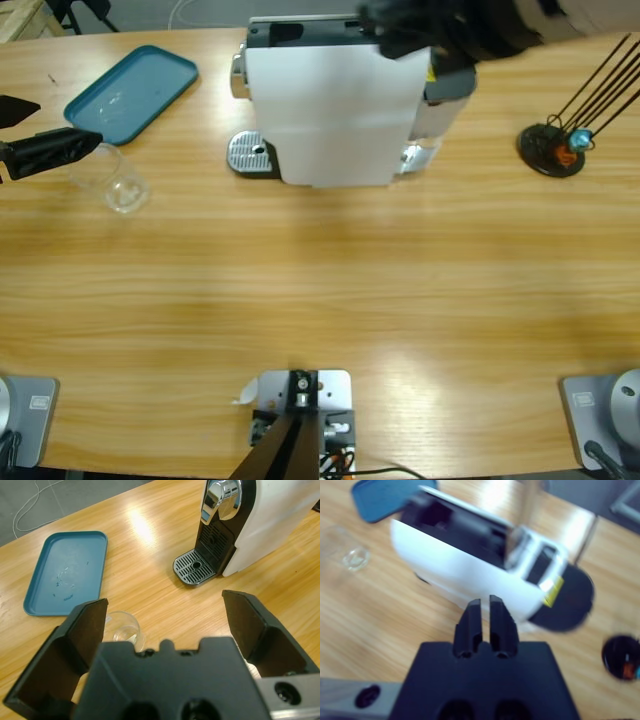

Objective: Pour coffee

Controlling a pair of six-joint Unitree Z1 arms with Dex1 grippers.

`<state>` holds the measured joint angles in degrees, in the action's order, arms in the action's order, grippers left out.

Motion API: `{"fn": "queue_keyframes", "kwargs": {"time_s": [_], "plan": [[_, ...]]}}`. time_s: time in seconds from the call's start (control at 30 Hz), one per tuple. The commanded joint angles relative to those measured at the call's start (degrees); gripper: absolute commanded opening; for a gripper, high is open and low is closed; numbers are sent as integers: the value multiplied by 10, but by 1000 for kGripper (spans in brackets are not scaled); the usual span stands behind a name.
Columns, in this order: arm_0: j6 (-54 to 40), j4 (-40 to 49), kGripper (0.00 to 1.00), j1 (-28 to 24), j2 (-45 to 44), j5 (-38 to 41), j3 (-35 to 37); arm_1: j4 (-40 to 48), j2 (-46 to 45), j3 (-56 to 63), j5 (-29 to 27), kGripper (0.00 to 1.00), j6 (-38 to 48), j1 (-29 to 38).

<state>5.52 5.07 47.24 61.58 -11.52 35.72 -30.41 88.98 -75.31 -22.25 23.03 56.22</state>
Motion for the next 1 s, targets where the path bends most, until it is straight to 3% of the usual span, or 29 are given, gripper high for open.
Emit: {"fn": "queue_keyframes", "kwargs": {"time_s": [0.03,0.27,0.6,1.0], "plan": [[5,2,999,0,13,7,-8,54,-82,66,-100,0,142,-11],[5,10,1000,0,0,8,-6,187,18,-18,-93,0,218,-100],[5,7,1000,0,26,8,0,226,74,-44,-2,0,263,-94],[5,7,1000,0,18,7,-16,244,91,-49,24,0,247,-71]]}}
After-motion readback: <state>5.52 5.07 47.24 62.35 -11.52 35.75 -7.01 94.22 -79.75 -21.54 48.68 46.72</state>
